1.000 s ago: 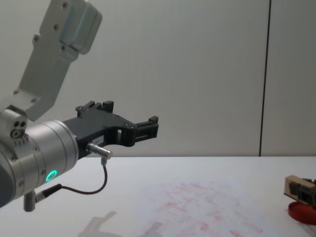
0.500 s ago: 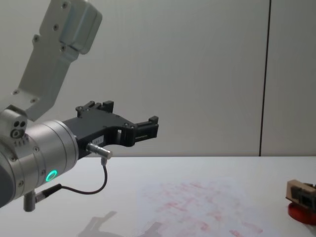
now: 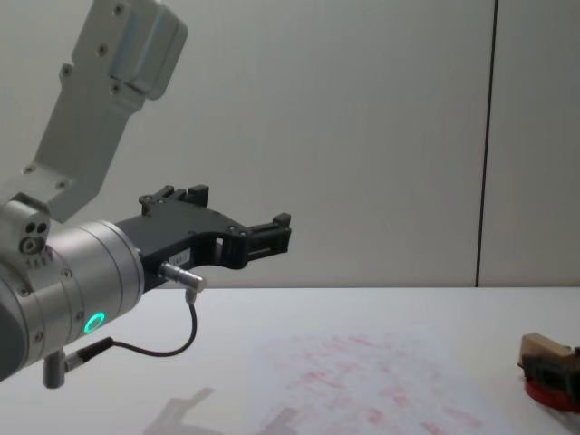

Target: Use the one hand to pick up the stamp and affix it onto the A4 paper.

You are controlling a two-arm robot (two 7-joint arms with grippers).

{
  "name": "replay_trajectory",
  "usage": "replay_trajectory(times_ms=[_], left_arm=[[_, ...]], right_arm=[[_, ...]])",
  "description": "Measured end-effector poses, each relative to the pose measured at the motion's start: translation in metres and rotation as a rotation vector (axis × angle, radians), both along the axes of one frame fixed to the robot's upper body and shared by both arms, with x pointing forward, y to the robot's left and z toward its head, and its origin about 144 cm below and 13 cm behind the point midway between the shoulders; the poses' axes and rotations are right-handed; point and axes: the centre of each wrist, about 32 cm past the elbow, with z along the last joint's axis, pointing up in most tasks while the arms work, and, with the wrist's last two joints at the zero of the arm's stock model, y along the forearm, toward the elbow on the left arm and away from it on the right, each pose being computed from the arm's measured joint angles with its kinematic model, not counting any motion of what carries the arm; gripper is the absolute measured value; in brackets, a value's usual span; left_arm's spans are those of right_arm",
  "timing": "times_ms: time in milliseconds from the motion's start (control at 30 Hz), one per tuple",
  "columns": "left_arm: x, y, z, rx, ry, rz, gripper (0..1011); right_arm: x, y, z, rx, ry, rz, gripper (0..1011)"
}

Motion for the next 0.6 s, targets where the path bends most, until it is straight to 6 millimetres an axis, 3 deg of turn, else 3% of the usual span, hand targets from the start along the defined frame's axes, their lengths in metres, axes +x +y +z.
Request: replay_trajectory(times_ms=[433,600], left_arm=[[0.0,0.0,0.0,0.0,0.0,0.0,993],[0.0,0.0,0.0,0.0,0.0,0.0,993]], right_arm=[[-0.0025,0.0008,0.0033,-0.003,-0.022,-0.004,778],[-0.0055,0.002,0.0087,-0.002,-0.061,0.0,902]])
